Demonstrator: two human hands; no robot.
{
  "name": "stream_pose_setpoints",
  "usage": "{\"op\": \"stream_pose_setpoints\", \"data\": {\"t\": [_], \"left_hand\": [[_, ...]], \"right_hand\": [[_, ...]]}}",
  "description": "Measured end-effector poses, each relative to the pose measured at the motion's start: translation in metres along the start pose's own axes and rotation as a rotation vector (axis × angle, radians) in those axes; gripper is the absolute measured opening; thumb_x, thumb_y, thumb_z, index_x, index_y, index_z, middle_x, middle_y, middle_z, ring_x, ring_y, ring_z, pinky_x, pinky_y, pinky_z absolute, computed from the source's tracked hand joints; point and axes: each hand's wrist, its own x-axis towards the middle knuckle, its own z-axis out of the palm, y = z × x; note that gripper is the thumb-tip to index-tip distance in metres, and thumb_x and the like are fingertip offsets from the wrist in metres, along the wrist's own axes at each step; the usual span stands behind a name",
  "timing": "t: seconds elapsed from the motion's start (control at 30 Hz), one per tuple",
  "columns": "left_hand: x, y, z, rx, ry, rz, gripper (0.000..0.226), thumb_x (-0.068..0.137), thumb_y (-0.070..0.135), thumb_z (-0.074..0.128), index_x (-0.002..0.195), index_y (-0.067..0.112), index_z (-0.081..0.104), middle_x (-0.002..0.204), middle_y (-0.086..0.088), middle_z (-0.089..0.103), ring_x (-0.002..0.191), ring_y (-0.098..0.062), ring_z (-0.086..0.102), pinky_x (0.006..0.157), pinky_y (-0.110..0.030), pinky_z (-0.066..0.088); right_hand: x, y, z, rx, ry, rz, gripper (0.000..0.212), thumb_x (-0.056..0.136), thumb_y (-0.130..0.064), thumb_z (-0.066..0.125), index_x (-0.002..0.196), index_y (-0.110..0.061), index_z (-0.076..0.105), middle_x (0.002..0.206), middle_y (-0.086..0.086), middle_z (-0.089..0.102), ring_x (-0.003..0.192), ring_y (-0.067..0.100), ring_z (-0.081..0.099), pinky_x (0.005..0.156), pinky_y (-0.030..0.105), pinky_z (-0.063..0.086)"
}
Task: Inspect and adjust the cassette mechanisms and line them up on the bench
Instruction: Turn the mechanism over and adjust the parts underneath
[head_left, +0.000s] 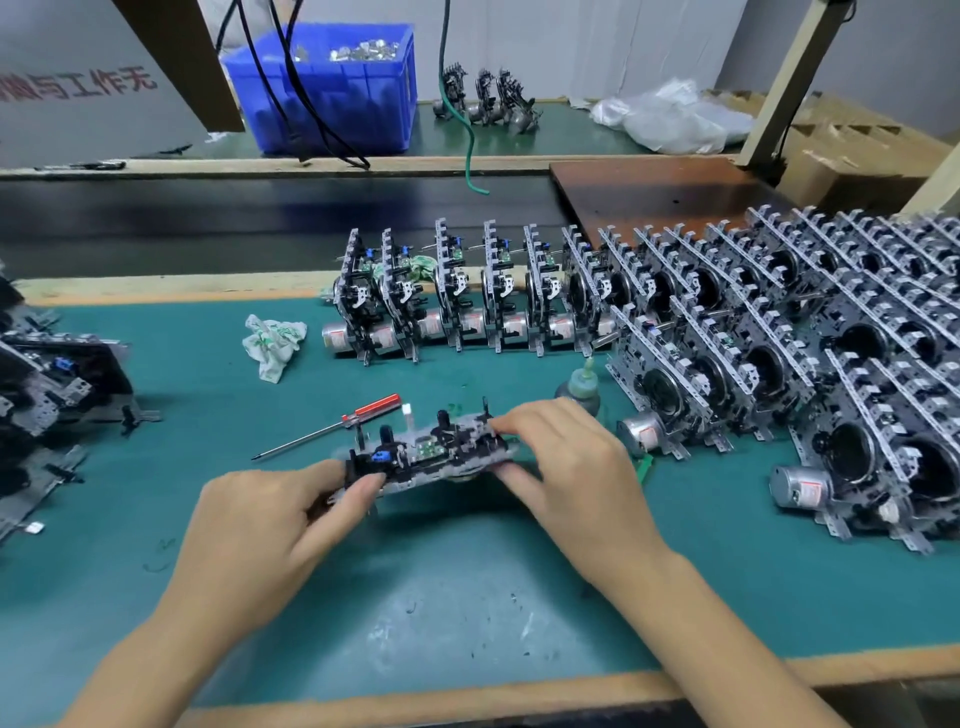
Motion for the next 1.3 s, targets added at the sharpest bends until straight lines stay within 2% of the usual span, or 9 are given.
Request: {"op": "stream_pose_setpoints", "data": {"t": [0.1,0.2,0.3,0.4,0.5,0.63,0.83,0.97,1.3], "left_hand": [[0.000,-0.003,-0.001,-0.298,-0.014,-0.132,0.066,0.087,0.066,0.025,0.044,0.019,0.042,0.035,-0.001,0.045,0.032,-0.007,0.035,0.048,-0.017,0.035],[0.005,-0.001,-0.001,-0.438,-0.069,-0.232,0.069,0.084,0.064,0.024,0.037,0.017,0.043,0.036,-0.004,0.049,0.034,-0.005,0.036,0.048,-0.011,0.032],[0.004,0.001,0.002,-0.365,-0.135,-0.267,0.069,0.079,0.067,0.018,0.044,0.017,0.050,0.038,-0.001,0.051,0.037,-0.009,0.041,0.051,-0.018,0.034],[0.003,0.003,-0.002,-0.064,-0.027,-0.256,0.069,0.079,0.067,0.012,0.051,0.020,0.054,0.045,0.003,0.054,0.051,-0.017,0.052,0.054,-0.029,0.038],[0.009,0.007,-0.010,-0.185,0.072,-0.157,0.048,0.088,0.056,0.024,0.077,0.033,0.064,0.079,0.015,0.066,0.082,-0.010,0.058,0.072,-0.032,0.042],[0.015,0.018,-0.010,-0.525,-0.030,0.052,0.023,0.086,0.044,0.051,0.093,0.035,0.070,0.102,0.018,0.064,0.107,-0.006,0.057,0.091,-0.015,0.038],[0.019,0.034,0.004,-0.487,-0.073,0.236,0.018,0.081,0.040,0.062,0.086,0.027,0.074,0.085,0.018,0.060,0.087,-0.005,0.054,0.081,-0.023,0.042],[0.017,0.037,0.007,-0.483,-0.048,0.217,0.015,0.080,0.040,0.062,0.084,0.032,0.073,0.082,0.015,0.053,0.080,-0.005,0.046,0.074,-0.013,0.035],[0.019,0.039,0.009,-0.532,-0.045,0.151,0.018,0.076,0.045,0.062,0.080,0.033,0.075,0.081,0.013,0.054,0.078,-0.005,0.043,0.076,-0.024,0.032]], "right_hand": [[0.003,-0.002,-0.010,0.096,0.013,0.003,0.024,0.071,-0.029,0.075,0.081,-0.007,0.069,0.076,0.000,0.067,0.071,0.018,0.061,0.070,0.024,0.045],[0.000,-0.007,-0.021,0.237,-0.031,0.103,0.026,0.071,-0.040,0.072,0.070,-0.014,0.068,0.068,-0.009,0.065,0.066,0.006,0.056,0.065,0.023,0.045],[-0.003,-0.013,-0.027,0.290,-0.087,0.200,0.036,0.070,-0.058,0.066,0.078,-0.022,0.066,0.074,-0.017,0.062,0.073,0.001,0.055,0.067,0.020,0.046],[-0.005,-0.015,-0.028,0.268,-0.284,0.274,0.058,0.063,-0.074,0.058,0.107,-0.038,0.053,0.098,-0.025,0.054,0.096,-0.005,0.049,0.080,0.022,0.044],[-0.006,-0.016,-0.023,0.289,-0.407,0.258,0.054,0.062,-0.064,0.067,0.110,-0.042,0.052,0.108,-0.028,0.048,0.107,-0.007,0.044,0.089,0.026,0.041],[-0.009,-0.019,-0.017,0.451,-0.362,0.284,0.031,0.065,-0.042,0.081,0.091,-0.034,0.063,0.093,-0.018,0.060,0.095,0.004,0.055,0.086,0.028,0.043],[-0.014,-0.020,-0.014,0.445,-0.302,0.334,0.035,0.061,-0.042,0.083,0.087,-0.027,0.065,0.085,-0.017,0.062,0.089,0.004,0.055,0.081,0.023,0.042],[-0.016,-0.022,-0.014,0.487,-0.283,0.325,0.032,0.060,-0.040,0.081,0.082,-0.023,0.064,0.083,-0.016,0.062,0.085,0.007,0.056,0.077,0.024,0.043],[-0.016,-0.017,-0.011,0.635,-0.296,0.340,0.032,0.062,-0.033,0.084,0.081,-0.024,0.060,0.087,-0.009,0.060,0.086,0.016,0.058,0.079,0.039,0.046]]}}
